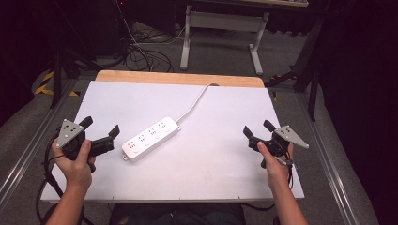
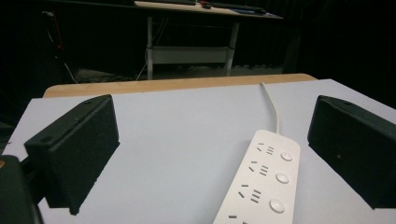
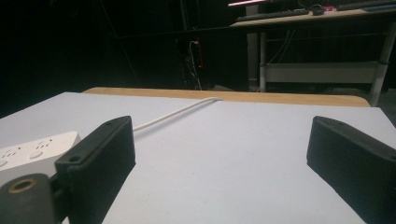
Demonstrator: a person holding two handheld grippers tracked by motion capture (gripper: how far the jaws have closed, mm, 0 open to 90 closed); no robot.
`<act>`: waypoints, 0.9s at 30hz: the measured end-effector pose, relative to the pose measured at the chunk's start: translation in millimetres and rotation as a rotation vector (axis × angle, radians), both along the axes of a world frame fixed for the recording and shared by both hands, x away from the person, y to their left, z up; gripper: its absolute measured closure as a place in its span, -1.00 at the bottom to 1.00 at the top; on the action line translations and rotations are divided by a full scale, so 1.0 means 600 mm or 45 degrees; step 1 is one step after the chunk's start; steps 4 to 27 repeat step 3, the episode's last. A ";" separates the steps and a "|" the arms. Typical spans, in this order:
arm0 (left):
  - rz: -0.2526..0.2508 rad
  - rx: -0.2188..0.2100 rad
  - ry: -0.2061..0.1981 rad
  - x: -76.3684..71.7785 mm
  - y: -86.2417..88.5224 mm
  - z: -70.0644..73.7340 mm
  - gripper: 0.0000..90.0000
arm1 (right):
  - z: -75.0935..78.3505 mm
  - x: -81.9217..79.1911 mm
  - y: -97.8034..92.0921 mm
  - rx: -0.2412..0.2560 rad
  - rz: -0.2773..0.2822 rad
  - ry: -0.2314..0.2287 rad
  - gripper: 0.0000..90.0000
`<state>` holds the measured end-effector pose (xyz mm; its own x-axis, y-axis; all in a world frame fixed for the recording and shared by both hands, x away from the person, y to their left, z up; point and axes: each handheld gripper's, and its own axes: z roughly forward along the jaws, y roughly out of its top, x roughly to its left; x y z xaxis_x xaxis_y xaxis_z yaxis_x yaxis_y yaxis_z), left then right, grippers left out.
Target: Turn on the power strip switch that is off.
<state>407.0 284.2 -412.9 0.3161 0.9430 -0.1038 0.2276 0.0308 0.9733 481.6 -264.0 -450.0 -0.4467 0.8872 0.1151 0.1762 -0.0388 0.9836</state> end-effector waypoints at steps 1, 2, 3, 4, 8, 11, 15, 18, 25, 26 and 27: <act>0.000 0.003 0.001 0.000 0.000 0.000 -0.94 | 0.000 0.000 0.000 0.000 0.000 0.000 -0.82; 0.001 0.000 0.000 0.000 0.000 -0.001 -0.94 | 0.000 0.000 0.000 0.000 0.000 0.000 -0.82; 0.001 0.000 0.000 0.000 0.000 -0.001 -0.94 | 0.000 0.000 0.000 0.000 0.000 0.001 -0.82; 0.001 0.000 0.000 0.000 0.000 -0.001 -0.94 | 0.000 0.000 0.000 0.000 0.000 0.001 -0.82; 0.001 0.000 0.000 0.000 0.000 -0.001 -0.94 | 0.000 0.000 0.000 0.000 0.000 0.001 -0.82; 0.001 0.000 0.000 0.000 0.000 -0.001 -0.94 | 0.000 0.000 0.000 0.000 0.000 0.001 -0.82; 0.001 0.000 0.000 0.000 0.000 -0.001 -0.94 | 0.000 0.000 0.000 0.000 0.000 0.001 -0.82; 0.001 0.000 0.000 0.000 0.000 -0.001 -0.94 | 0.000 0.000 0.000 0.000 0.000 0.001 -0.82; 0.001 0.000 0.000 0.000 0.000 -0.001 -0.94 | 0.000 0.000 0.000 0.000 0.000 0.001 -0.82; 0.001 0.000 0.000 0.000 0.000 -0.001 -0.94 | 0.000 0.000 0.000 0.000 0.000 0.001 -0.82; 0.001 0.000 0.000 0.000 0.000 -0.001 -0.94 | 0.000 0.000 0.000 0.000 0.000 0.001 -0.82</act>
